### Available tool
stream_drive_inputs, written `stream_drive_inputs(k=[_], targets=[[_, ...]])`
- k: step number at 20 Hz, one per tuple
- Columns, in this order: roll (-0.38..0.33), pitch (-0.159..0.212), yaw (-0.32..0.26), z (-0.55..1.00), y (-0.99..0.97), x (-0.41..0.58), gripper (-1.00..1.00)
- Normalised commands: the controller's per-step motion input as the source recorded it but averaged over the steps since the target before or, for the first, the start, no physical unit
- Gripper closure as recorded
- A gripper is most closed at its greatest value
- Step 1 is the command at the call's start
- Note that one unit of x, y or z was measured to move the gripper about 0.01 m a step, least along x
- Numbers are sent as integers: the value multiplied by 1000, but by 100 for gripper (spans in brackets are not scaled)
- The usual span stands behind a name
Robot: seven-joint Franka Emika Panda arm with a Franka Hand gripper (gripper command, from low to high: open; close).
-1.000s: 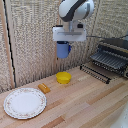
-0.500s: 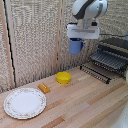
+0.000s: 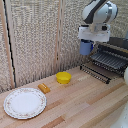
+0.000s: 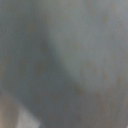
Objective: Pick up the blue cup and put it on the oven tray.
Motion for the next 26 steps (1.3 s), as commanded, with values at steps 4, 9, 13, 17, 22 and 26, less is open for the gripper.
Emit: stream_drive_inputs(k=[4,9,13,17,22,26], targets=[[-45,66,-130,331,-771,293,100],[-55,57,-71,235,-889,397,100],[-64,78,-62,54,-915,359,100],[-70,102,-66,-95,-840,114,100],[-89,187,-102,-146,-586,-57,100],[-107,241,-88,-118,-442,-168,100]])
